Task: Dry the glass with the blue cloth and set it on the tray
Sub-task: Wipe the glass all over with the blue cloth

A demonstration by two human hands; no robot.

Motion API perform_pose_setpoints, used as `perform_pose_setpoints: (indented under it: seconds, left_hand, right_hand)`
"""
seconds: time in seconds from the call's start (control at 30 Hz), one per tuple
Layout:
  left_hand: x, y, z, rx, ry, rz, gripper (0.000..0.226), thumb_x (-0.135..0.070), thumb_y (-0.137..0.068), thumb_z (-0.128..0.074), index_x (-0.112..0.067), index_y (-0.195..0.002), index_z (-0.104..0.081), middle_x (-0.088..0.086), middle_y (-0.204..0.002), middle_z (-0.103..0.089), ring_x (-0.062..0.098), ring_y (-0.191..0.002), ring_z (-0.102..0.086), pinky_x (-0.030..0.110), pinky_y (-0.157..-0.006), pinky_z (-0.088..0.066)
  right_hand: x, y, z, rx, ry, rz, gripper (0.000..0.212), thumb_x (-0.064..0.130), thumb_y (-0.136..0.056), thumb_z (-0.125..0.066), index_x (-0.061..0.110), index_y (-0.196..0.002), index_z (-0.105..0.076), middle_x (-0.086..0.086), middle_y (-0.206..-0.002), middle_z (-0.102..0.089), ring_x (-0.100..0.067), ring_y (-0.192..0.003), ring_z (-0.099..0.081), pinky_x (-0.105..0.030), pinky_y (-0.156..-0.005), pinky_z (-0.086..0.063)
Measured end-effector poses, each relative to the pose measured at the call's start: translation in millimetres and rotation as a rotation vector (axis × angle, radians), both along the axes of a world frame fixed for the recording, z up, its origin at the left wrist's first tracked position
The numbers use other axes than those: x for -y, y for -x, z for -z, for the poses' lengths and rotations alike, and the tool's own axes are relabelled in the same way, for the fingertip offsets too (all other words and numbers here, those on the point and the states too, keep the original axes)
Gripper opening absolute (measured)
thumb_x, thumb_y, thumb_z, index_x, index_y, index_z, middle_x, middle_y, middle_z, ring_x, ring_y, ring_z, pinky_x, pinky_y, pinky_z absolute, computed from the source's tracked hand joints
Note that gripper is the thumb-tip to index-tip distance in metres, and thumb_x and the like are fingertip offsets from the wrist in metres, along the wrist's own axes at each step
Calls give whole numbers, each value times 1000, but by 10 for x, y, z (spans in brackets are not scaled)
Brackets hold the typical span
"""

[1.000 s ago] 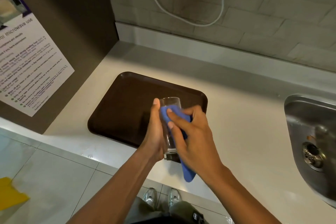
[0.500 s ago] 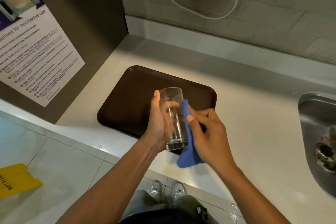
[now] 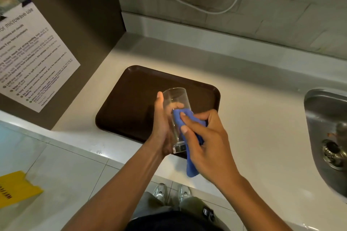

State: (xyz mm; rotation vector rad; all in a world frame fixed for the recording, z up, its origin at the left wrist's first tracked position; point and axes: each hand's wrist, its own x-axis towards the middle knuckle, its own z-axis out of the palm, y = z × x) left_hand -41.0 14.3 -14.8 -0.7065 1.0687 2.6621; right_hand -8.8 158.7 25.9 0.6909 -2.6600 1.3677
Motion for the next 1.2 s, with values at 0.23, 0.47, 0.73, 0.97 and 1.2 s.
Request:
perform_pose_setpoints:
  seconds: [0.23,0.47,0.73,0.97,1.2]
  left_hand:
    - [-48,-13,4,74,75,-52,95,-88,-84,-30,-4,-109,-68,22,-96,-72,32,-86,-72,45,-77,-59]
    - [-31,-27,38,97,143,-124,89,-84,-89,-26,-8,-107,-69,16,-84,-79,27,-73,-78,38,-60,-62]
    - [65,-58,54,63,142,-181,93,-83,-90,-22,-7,-116,-68,15,-86,-79,25,-74,-79,36,-59,-62]
    - [-5,-150,87,-35,71,-109,94,-85,-89,-19,-17,-87,-83,14,-83,-80,25,-75,-78,36,-60,-62]
    - [-150,-68,135,102,267,-106,80,-78,-93,-31,-10,-111,-70,17,-103,-76,27,-89,-75,40,-72,-59]
  right_hand:
    - [-37,139,-20,90,44,65,29,28,-98,-60,26,-126,-67,6,-105,-53,-2,-97,-55,-9,-83,-43]
    - [-142,91,0,-9,-61,13,32,31,-99,-56,21,-126,-67,5,-105,-52,-7,-95,-55,-5,-84,-40]
    - [-194,-4,22,-43,-60,-77,31,35,-100,-55,25,-127,-68,7,-110,-54,-4,-100,-53,-13,-83,-44]
    - [-102,11,-54,-10,66,4,34,36,-99,-56,18,-125,-69,7,-104,-54,4,-101,-53,-5,-85,-43]
    - [-17,-42,53,282,226,70,19,32,-92,-62,25,-110,-61,9,-99,-57,-3,-91,-62,-21,-80,-56]
